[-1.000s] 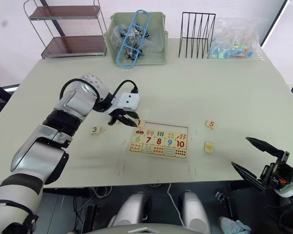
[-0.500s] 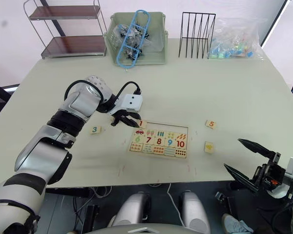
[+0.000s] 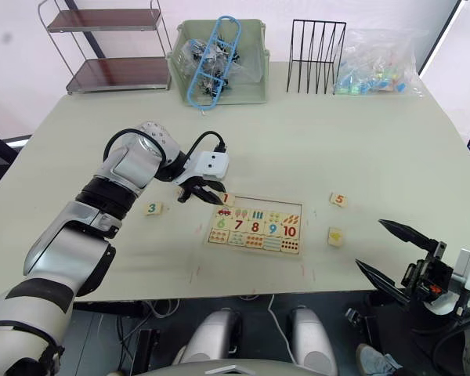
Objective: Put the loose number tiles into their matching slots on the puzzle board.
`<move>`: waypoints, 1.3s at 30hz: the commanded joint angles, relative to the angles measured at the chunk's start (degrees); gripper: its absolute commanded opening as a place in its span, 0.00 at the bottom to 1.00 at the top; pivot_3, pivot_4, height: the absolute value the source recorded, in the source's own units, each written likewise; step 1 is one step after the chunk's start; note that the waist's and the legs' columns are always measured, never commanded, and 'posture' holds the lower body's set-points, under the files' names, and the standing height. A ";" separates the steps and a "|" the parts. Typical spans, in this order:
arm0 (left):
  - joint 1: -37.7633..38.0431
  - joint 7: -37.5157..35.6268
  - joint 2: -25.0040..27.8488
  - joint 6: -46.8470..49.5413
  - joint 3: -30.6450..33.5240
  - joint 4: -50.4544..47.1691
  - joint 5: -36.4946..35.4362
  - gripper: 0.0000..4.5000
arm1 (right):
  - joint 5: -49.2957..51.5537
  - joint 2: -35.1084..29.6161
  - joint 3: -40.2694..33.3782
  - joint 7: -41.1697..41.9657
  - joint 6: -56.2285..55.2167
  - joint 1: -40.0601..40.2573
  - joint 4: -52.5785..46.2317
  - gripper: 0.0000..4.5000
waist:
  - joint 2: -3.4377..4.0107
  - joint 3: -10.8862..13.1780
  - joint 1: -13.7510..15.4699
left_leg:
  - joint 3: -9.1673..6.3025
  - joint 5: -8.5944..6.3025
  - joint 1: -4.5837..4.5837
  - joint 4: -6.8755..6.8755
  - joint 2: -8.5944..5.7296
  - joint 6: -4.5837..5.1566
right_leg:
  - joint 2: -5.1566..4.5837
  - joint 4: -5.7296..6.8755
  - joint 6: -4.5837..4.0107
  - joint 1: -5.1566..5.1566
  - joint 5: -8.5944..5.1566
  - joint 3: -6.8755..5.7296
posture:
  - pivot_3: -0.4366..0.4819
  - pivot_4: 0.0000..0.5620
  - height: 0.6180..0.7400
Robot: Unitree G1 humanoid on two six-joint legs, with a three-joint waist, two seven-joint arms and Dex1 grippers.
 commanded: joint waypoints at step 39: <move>-1.17 -0.92 0.14 -0.68 0.90 1.96 -0.48 0.98 | -1.55 -0.14 1.05 -0.86 -1.35 -1.94 -1.23 1.00 | 0.02 -0.01 0.02 | -0.13 -0.01 -0.11 0.32 0.00 0.01 | 0.00 0.06 0.00 0.07 0.01 -0.12 | 0.48 0.27 1.00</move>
